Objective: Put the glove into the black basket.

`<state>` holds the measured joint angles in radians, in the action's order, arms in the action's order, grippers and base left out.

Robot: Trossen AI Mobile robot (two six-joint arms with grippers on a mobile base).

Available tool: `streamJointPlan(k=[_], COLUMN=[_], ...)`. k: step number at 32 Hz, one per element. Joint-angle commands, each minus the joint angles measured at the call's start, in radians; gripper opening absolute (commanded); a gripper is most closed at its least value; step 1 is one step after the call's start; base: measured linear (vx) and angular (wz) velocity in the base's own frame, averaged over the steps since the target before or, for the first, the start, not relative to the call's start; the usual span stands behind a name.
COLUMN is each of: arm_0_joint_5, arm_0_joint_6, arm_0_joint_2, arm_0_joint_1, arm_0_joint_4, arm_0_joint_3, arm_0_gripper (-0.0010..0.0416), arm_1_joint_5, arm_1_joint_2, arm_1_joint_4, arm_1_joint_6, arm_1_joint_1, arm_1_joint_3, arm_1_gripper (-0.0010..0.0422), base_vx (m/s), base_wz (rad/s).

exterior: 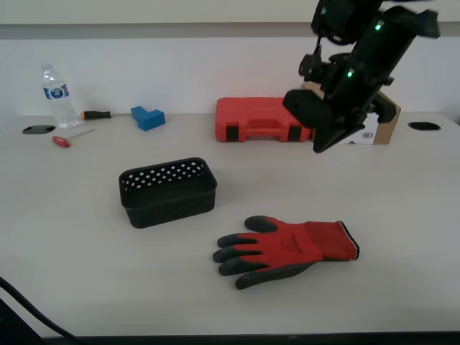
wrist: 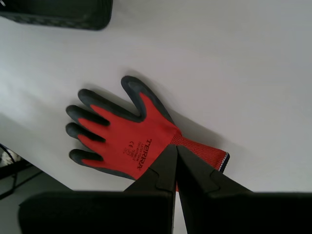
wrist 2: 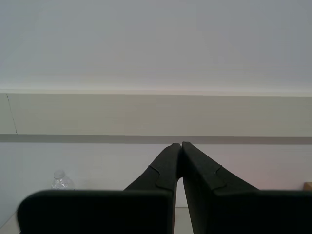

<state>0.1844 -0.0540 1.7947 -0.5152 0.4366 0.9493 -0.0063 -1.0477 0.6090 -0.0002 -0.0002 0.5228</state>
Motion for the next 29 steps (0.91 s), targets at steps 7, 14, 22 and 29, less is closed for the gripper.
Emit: streamJointPlan(k=[7,14,22,29], arm_0_joint_5=[0.031,0.036,0.024,0.082], arm_0_joint_6=[0.036,0.04,0.077,0.102], arm_0_joint_2=[0.209,0.295,0.391,0.498], arm_0_joint_1=[-0.069,-0.077,-0.078,-0.082], arm_0_joint_4=[-0.128,-0.113,-0.1,-0.054], arm_0_joint_3=[0.001,0.035,0.087,0.158], arm_0_gripper=[0.0001,0.0001,0.0002,0.0002], arm_1_joint_5=[-0.002,-0.002,-0.002,-0.002], arm_1_joint_2=[0.0,0.0,0.0,0.0], arm_1_joint_4=[0.006,0.006,0.006,0.006], arm_1_joint_6=[0.001,0.001,0.001,0.001], arm_1_joint_1=[0.0,0.0,0.0,0.0], arm_1_joint_3=[0.001,0.001,0.001,0.001], arm_1_gripper=[0.0,0.0,0.0,0.0], base_vx=[0.0,0.0,0.0,0.0], base_wz=[0.0,0.0,0.0,0.0])
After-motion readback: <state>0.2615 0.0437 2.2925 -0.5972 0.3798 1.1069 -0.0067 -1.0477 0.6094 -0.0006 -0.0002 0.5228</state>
